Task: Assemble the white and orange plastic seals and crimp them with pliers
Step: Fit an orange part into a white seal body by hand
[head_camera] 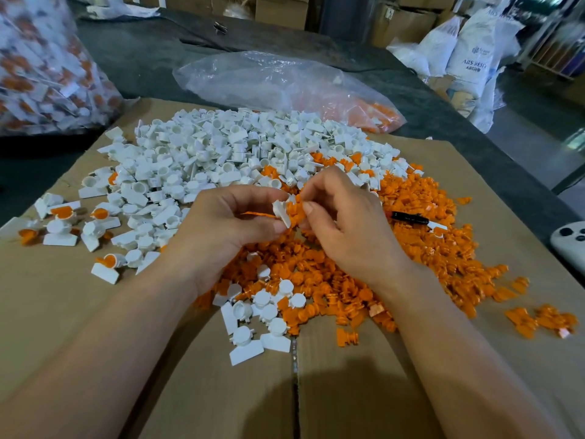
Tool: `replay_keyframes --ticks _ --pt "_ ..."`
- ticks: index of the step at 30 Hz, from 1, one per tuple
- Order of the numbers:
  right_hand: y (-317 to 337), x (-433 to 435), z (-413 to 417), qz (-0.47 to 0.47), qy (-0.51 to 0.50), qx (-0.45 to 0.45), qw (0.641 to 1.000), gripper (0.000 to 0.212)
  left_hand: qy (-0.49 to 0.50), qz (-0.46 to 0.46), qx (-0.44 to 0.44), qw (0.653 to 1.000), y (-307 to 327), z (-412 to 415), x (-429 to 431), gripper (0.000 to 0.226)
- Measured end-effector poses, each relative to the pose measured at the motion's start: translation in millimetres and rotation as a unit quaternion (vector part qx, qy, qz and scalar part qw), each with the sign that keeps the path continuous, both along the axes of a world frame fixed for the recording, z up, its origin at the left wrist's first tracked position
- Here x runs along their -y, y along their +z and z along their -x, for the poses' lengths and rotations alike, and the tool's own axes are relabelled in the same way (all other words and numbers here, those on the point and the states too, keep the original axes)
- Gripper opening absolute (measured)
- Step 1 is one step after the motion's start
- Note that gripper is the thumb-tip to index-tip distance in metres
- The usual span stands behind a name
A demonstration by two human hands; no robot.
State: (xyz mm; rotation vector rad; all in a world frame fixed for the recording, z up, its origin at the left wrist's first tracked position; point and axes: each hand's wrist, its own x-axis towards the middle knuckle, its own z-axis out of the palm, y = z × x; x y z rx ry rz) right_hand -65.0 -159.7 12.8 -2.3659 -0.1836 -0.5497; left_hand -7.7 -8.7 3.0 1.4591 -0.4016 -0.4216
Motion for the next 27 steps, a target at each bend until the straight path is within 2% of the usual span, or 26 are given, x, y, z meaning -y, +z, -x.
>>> replay_keyframes --ticks 5,10,13,17,19,22,25,27 --pt "-1.6 2.7 -0.3 0.017 -0.001 -0.004 1.000 0.020 -0.029 0.007 -0.006 1.000 1.2 1.8 0.1 0.029" --pt "0.1 2.3 0.7 0.043 0.005 -0.006 0.999 0.018 -0.016 -0.017 0.013 1.000 0.2 2.6 1.6 0.034" --pt "-0.2 1.7 1.9 0.048 0.014 0.011 0.999 0.009 -0.018 -0.029 0.027 0.999 1.8 4.0 1.3 0.032" --pt "-1.5 -0.1 1.9 0.080 0.017 0.038 0.996 0.008 -0.007 -0.045 0.034 0.998 2.8 4.6 0.6 0.035" --pt "-2.6 0.2 1.4 0.042 0.014 0.028 0.999 0.010 -0.006 -0.045 0.036 0.998 3.0 5.5 0.1 0.035" --pt "-1.7 -0.3 0.3 -0.024 0.005 0.003 1.000 0.028 -0.003 -0.053 0.048 0.997 1.4 5.6 -0.7 0.033" --pt "-3.1 -2.0 1.0 0.025 0.012 0.029 0.999 0.024 -0.005 -0.041 0.039 0.998 0.4 5.6 0.0 0.030" --pt "-3.3 -2.8 1.5 0.022 0.014 0.039 0.999 0.023 -0.003 -0.035 0.038 0.999 0.9 6.9 1.5 0.026"
